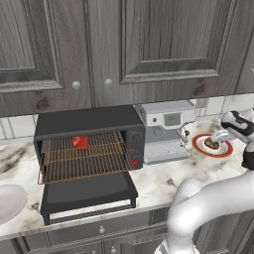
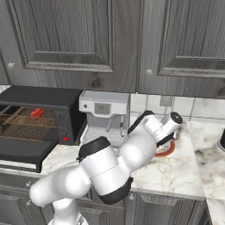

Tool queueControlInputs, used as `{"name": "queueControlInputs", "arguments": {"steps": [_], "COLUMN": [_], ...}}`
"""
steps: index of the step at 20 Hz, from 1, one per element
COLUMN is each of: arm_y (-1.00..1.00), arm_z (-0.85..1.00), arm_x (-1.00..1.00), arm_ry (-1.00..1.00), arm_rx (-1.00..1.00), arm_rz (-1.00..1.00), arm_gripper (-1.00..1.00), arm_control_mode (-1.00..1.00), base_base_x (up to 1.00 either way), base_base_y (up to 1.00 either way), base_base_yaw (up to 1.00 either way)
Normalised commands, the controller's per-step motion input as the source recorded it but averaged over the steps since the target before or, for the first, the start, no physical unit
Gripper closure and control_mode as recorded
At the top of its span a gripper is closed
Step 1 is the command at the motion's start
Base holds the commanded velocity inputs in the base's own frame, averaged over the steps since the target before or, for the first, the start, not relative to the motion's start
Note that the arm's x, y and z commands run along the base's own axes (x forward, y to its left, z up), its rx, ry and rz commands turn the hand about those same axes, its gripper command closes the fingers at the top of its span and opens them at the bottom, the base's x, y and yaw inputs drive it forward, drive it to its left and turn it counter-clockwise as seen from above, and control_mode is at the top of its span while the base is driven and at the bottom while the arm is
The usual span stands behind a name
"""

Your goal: Open the toaster oven door. Place the bread on the top rack in the toaster oven and place the steak on the bottom rack.

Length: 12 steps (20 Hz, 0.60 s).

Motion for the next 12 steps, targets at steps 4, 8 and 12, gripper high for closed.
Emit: {"name": "queueControlInputs", "arguments": {"steps": [4,8,12], "arm_y": [-0.01,0.00,0.00], "arm_z": [-0.04,-0.12,-0.16], "arm_x": [0.12,0.14,0.11], "arm_ry": [0.06,0.03,0.00], "arm_rx": [0.00,0.00,0.00], "arm_rz": [0.01,0.01,0.01], "arm_gripper": [-1.00,-1.00,-1.00], "arm_control_mode": [-1.00,-1.00,-1.00], "base_base_x": [0.00,0.00,0.00], "base_base_y": [0.00,0.00,0.00], "base_base_yaw": [0.00,0.00,0.00]}}
